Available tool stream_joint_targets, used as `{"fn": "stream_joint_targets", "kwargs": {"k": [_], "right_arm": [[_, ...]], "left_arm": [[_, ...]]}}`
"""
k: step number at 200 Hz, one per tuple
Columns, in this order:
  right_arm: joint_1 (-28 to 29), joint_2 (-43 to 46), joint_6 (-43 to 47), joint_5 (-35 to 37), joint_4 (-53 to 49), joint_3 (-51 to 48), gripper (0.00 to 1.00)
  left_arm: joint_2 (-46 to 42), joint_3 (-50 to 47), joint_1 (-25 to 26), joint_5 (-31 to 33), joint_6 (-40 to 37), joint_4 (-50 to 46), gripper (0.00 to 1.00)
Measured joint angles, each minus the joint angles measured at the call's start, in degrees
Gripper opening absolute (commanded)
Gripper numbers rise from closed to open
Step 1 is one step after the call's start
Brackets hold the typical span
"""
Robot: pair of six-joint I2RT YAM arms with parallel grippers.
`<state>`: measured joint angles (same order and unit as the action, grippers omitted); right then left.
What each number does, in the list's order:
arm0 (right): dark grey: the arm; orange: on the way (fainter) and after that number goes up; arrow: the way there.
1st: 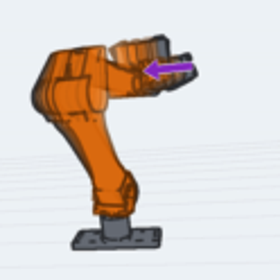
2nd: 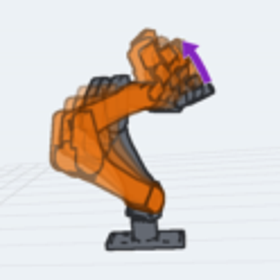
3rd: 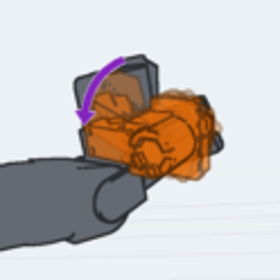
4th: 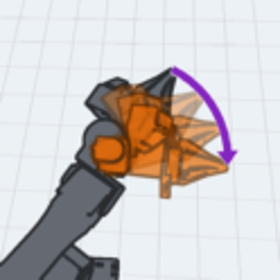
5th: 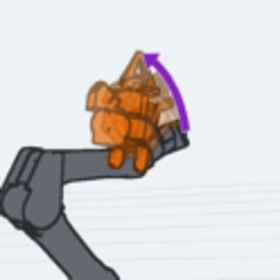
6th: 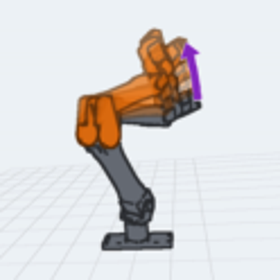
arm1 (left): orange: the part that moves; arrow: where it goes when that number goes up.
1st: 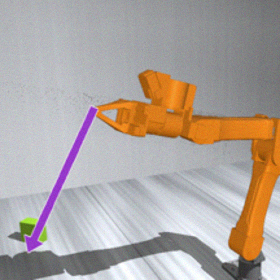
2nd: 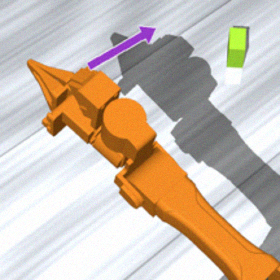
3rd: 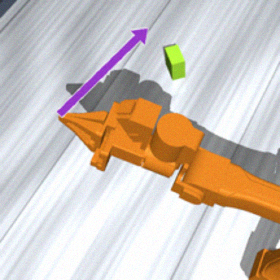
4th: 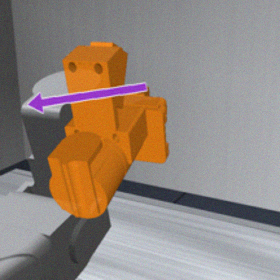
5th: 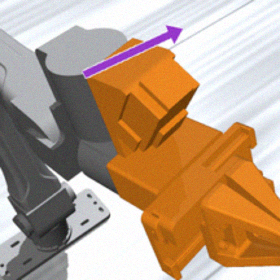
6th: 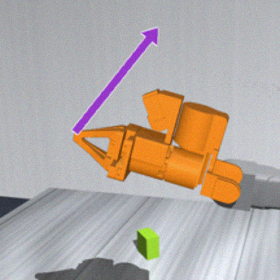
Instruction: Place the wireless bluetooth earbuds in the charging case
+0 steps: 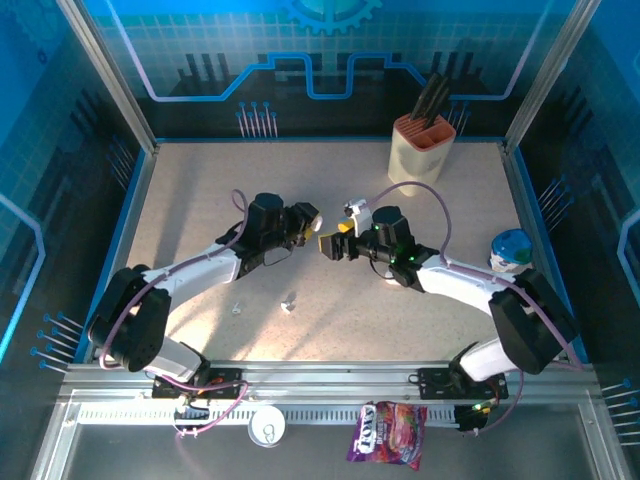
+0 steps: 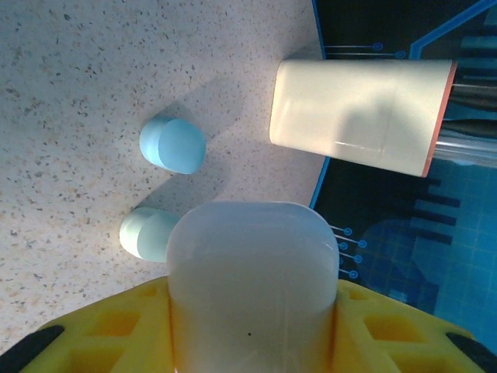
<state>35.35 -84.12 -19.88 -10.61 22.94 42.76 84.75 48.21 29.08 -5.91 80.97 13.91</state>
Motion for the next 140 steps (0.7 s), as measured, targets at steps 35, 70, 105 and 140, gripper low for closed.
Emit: {"fn": "stream_joint_targets", "kwargs": {"k": [35,70,105,140], "right_arm": [[0.0,-3.6,-0.3,-0.5,3.4,1.1,0.69],[0.0,-6.5,-0.7,-1.9,6.2,3.8,0.63],[0.0,-8.1,-0.4,-3.0,6.9,5.8,0.40],[0.0,-9.6,0.0,-3.6,7.1,6.7,0.20]], "left_arm": [[-0.1,-0.8,0.0,0.0,1.8,1.9,0.29],[-0.1,-0.9,0.0,-0.4,2.2,2.1,0.29],[-0.2,-1.2,0.0,-1.0,2.7,2.8,0.29],[-0.3,-1.6,-0.1,-1.4,2.8,3.7,0.31]]}}
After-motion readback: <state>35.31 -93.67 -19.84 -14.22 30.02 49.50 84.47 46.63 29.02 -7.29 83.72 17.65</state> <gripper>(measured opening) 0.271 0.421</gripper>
